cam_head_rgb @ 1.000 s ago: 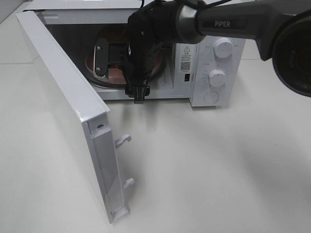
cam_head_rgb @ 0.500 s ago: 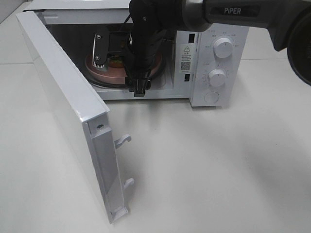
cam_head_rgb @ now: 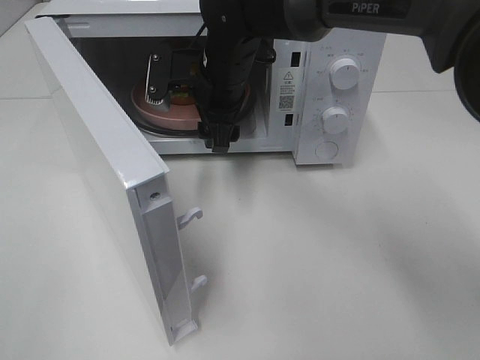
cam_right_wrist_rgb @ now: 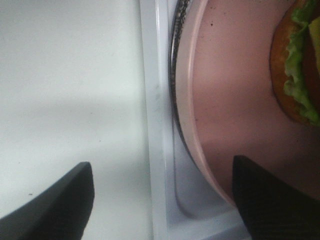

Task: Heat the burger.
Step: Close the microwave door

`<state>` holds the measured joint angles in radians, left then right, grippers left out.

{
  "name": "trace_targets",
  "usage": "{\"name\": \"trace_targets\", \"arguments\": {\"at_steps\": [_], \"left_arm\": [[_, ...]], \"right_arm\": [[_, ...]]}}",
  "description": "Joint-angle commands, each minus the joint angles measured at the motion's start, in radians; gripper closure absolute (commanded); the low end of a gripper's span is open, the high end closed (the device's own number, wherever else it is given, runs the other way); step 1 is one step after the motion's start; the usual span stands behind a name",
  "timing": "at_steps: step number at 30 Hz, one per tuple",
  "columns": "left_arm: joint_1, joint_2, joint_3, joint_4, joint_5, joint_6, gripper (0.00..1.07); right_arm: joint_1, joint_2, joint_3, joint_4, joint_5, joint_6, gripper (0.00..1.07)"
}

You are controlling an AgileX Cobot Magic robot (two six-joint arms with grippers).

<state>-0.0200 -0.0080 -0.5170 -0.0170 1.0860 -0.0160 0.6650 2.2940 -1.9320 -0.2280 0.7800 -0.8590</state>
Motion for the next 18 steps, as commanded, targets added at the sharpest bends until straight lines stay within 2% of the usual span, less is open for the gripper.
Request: {"name": "trace_targets", "arguments": {"at_steps": [1,4,7,9,12,14,18], "left_arm": [[-0.007,-0.011,0.000,0.003,-0.015,-0.004,0.06],[-0.007,-0.011,0.000,0.003,-0.015,-0.004,0.06],[-0.007,-0.011,0.000,0.003,-0.015,-0.004,0.06],[-0.007,-0.011,0.000,0.003,-0.015,-0.004,0.06],[-0.007,-0.011,0.000,0.003,-0.015,-0.004,0.06],[-0.007,-0.011,0.000,0.003,-0.015,-0.004,0.06],[-0.007,-0.011,0.000,0.003,-0.015,-0.004,0.06]], "right_arm": [[0.007,-0.018,-0.001,0.008,0.040,0.014,0.31],[0.014,-0.018,0.002,0.010,0.060,0.014,0.31],[0.017,-0.040,0.052,0.012,0.044,0.013,0.31],[0.018,-0.081,0.129,0.026,0.004,0.013,0.31],[0.018,-0.110,0.175,0.027,-0.014,0.015,0.31],[0.018,-0.166,0.245,0.024,-0.036,0.016,0.31],[0.018,-0.216,0.305,0.010,-0.055,0.032,0.31]]}}
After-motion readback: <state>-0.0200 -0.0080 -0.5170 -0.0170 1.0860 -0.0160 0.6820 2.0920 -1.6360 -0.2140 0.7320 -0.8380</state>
